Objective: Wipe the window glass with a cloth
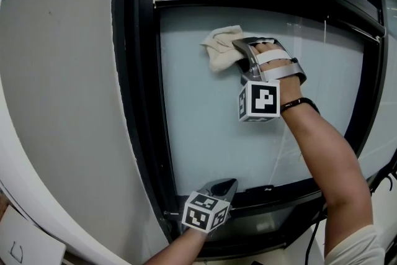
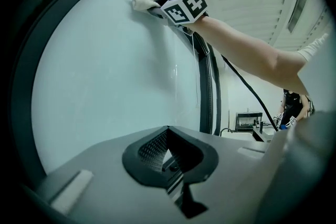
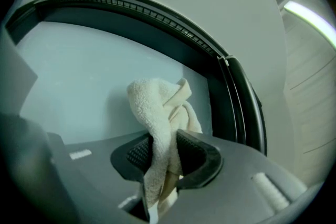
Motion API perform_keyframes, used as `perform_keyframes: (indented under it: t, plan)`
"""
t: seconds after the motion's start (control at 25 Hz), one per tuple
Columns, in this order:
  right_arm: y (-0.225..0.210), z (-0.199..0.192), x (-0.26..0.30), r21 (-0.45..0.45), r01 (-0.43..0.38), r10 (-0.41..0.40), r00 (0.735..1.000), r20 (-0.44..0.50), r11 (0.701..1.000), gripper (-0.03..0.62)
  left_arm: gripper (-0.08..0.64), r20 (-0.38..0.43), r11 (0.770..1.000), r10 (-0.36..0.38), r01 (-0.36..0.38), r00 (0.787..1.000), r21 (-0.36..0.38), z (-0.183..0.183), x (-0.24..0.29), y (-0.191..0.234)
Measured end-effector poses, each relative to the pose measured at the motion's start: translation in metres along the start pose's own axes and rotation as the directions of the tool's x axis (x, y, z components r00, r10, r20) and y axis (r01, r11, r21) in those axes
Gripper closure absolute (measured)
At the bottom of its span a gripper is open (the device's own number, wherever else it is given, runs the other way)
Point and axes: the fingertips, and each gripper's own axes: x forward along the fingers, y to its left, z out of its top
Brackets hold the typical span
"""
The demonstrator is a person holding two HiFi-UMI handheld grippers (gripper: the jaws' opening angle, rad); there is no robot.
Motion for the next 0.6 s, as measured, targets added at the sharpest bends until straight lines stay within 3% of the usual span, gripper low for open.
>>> perform_keyframes:
  t: [0.6]
  plan:
    - [0.021,0.001,-0.002,0.022,0.05,-0.049,0.999,-0.022,0.999,0.491,0.543,-0.019,0.999,0.018,-0.019,1.0,-0.03,-0.021,-0.001,0.004]
